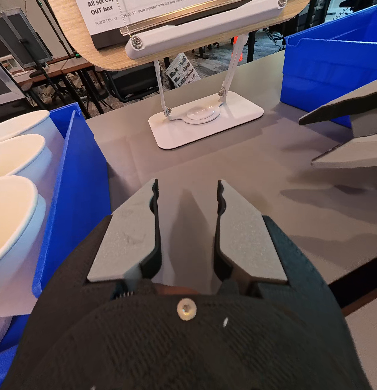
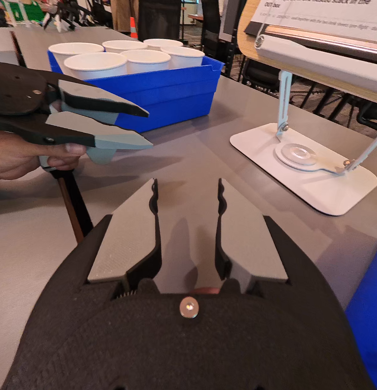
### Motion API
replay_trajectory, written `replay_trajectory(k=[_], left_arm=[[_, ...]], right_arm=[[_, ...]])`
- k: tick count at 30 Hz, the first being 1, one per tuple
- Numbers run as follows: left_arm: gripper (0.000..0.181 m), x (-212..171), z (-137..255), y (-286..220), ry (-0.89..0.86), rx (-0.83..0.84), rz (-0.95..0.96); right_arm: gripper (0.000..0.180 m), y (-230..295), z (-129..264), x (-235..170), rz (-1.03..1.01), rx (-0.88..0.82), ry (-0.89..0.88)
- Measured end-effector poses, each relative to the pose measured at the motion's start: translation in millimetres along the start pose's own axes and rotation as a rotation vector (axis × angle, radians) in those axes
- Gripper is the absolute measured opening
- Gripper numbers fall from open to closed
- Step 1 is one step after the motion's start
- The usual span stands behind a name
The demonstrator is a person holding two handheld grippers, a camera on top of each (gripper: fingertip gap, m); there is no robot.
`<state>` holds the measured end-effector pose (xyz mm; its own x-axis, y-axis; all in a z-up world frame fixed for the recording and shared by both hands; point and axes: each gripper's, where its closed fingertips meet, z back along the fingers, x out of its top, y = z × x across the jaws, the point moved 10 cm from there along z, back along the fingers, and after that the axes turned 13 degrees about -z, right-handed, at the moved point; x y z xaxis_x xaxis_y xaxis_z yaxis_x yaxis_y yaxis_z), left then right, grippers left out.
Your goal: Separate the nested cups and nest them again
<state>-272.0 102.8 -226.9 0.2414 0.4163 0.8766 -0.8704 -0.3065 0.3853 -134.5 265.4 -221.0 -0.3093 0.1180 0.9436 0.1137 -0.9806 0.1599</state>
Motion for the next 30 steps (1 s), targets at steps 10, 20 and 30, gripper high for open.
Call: replay_trajectory(k=[10,20,30], left_arm=[[0.052,1,0,-3,0.005,0.007,-0.037],[0.053,3,2,-3,-0.008,0.004,-0.031],[0.049,36,77,34,-0.092,-0.04,0.006]], right_arm=[[0.051,-9,-2,-4,-0.013,-0.109,0.029],[0.05,-6,-3,-3,0.027,-0.131,0.024],[0.05,-6,0,1,0.019,-0.125,-0.002]])
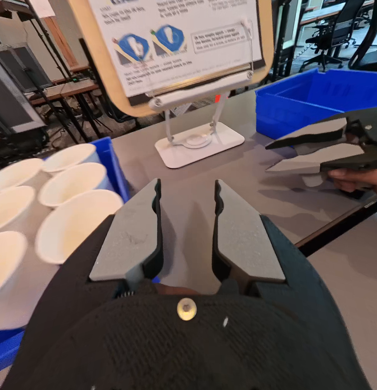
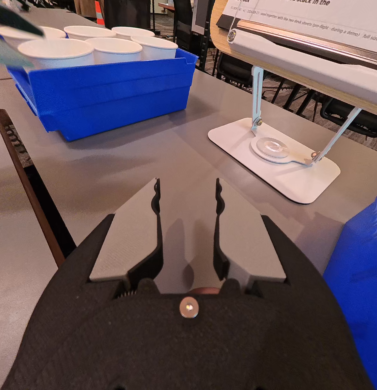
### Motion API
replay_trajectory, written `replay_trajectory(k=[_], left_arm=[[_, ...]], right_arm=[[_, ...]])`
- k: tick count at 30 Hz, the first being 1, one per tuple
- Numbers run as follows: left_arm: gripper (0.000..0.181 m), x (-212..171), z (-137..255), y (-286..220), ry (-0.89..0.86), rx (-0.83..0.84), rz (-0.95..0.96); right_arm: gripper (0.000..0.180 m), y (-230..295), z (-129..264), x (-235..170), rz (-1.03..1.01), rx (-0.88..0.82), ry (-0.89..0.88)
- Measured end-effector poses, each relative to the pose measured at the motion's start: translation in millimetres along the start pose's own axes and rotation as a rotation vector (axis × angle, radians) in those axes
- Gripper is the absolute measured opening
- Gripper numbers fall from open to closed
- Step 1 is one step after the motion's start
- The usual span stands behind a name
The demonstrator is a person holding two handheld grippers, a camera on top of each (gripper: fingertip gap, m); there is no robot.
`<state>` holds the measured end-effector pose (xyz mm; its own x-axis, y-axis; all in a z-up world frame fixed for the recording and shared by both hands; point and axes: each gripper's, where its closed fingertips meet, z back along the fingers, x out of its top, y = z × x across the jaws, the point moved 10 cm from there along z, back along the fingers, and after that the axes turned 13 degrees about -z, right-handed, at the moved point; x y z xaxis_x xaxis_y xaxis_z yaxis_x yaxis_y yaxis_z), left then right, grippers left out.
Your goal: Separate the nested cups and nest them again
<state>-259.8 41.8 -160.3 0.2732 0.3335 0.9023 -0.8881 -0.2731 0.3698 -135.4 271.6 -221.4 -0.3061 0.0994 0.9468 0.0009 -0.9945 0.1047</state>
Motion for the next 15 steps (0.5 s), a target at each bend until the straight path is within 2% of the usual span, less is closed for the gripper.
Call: replay_trajectory(k=[5,7,15], left_arm=[[0.049,2,26,61,0.118,0.083,-0.005],[0.051,-3,30,75,0.198,0.063,-0.013],[0.053,-20,25,83,0.4,-0.048,-0.171]], right_arm=[[0.05,1,2,2,0.003,0.0,-0.015],[0.05,1,4,4,-0.004,0.004,-0.026],[0.05,0,6,6,-0.022,0.011,-0.045]])
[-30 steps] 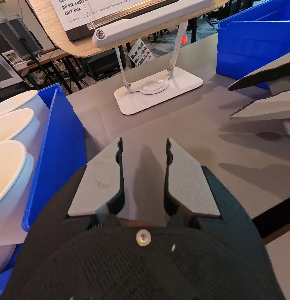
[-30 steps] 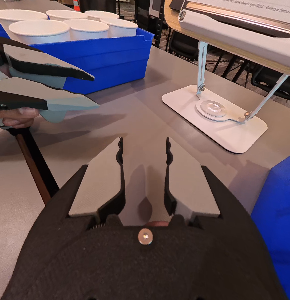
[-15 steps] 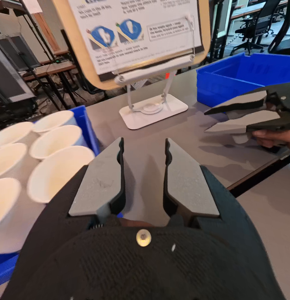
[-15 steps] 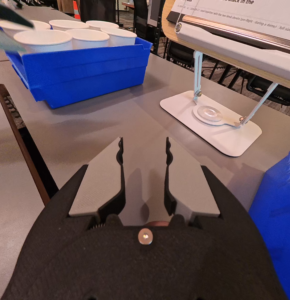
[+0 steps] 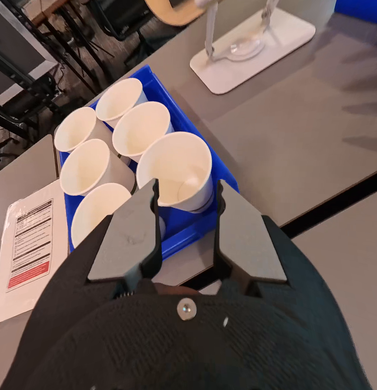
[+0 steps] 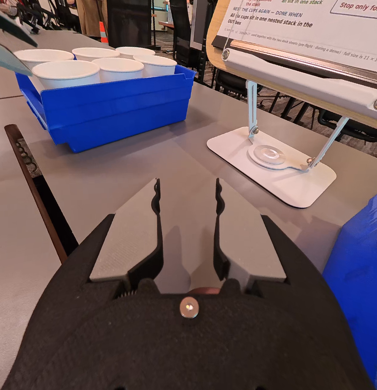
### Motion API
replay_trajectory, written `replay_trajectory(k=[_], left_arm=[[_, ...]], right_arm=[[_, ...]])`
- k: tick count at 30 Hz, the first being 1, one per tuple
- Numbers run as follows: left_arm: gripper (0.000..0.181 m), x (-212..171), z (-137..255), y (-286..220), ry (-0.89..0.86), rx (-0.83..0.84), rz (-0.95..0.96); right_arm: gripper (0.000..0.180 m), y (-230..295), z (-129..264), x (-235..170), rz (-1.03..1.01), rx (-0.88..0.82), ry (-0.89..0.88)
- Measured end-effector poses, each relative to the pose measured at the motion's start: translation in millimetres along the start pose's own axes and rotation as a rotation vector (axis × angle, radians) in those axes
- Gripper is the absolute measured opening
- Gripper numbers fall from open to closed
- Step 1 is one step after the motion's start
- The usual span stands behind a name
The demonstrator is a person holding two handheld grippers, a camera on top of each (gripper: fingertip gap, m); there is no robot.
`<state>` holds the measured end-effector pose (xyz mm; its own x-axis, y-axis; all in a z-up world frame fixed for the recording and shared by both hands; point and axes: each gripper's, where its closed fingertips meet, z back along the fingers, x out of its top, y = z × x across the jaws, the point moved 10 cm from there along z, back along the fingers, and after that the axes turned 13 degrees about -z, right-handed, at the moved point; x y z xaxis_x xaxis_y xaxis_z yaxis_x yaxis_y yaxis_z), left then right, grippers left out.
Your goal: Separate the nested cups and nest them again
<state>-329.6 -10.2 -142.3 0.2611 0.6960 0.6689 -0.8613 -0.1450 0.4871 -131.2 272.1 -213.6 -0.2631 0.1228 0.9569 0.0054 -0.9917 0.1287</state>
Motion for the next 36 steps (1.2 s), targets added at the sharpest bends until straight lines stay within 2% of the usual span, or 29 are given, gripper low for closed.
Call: replay_trajectory(k=[4,11,36], left_arm=[[0.053,-4,-12,-3,0.076,-0.008,-0.077],[0.052,-4,-29,-12,0.099,-0.043,-0.155],[0.051,-9,-40,-15,0.128,-0.048,-0.164]], right_arm=[[0.05,0,0,0,0.001,0.0,0.001],[0.05,0,0,0,-0.001,0.003,0.001],[0.05,1,1,1,-0.009,0.012,-0.006]])
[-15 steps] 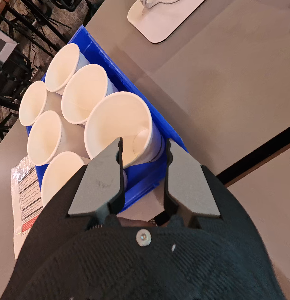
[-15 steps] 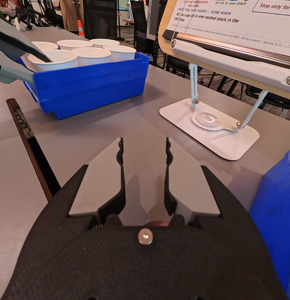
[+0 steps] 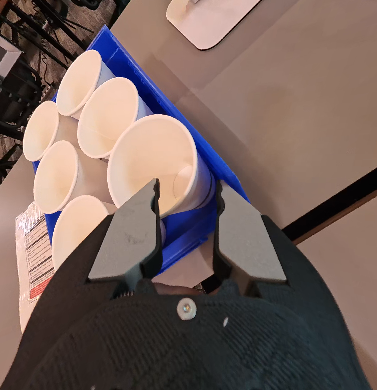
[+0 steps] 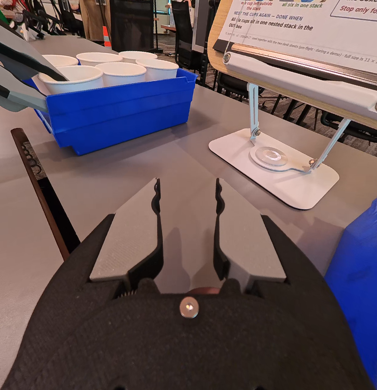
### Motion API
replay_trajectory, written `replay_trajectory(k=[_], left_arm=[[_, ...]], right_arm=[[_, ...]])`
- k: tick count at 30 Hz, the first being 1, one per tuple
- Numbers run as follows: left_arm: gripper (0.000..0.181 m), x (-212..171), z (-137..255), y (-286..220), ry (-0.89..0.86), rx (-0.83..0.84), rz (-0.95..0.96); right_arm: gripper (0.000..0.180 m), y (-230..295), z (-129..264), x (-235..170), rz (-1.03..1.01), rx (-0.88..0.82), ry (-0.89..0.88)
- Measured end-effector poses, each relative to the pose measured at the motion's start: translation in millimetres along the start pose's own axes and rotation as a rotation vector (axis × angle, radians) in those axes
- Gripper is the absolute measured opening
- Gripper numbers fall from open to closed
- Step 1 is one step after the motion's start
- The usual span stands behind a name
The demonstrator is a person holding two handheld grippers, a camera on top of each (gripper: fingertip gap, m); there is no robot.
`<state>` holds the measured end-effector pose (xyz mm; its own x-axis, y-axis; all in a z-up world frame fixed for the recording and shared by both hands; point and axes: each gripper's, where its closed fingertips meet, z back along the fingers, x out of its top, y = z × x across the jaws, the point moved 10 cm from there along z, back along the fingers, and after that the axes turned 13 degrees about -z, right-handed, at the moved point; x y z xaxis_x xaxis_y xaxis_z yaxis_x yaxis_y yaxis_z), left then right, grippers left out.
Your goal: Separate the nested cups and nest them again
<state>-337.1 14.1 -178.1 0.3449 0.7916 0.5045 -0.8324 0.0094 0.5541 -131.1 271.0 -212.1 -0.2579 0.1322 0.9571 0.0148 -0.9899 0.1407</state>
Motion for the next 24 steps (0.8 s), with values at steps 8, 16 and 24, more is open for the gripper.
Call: replay_trajectory(k=[8,16,24], left_arm=[[0.051,-2.1,-0.2,1.6,0.0,0.0,0.008],[0.051,-4.0,-0.6,2.6,0.005,0.006,0.013],[0.047,-4.1,-0.9,2.2,0.0,0.026,0.023]], right_arm=[[0.05,0.4,0.2,0.3,0.003,0.0,-0.001],[0.05,0.9,-0.1,0.3,0.007,0.0,0.001],[0.05,0.8,0.3,1.1,0.005,0.001,-0.004]])
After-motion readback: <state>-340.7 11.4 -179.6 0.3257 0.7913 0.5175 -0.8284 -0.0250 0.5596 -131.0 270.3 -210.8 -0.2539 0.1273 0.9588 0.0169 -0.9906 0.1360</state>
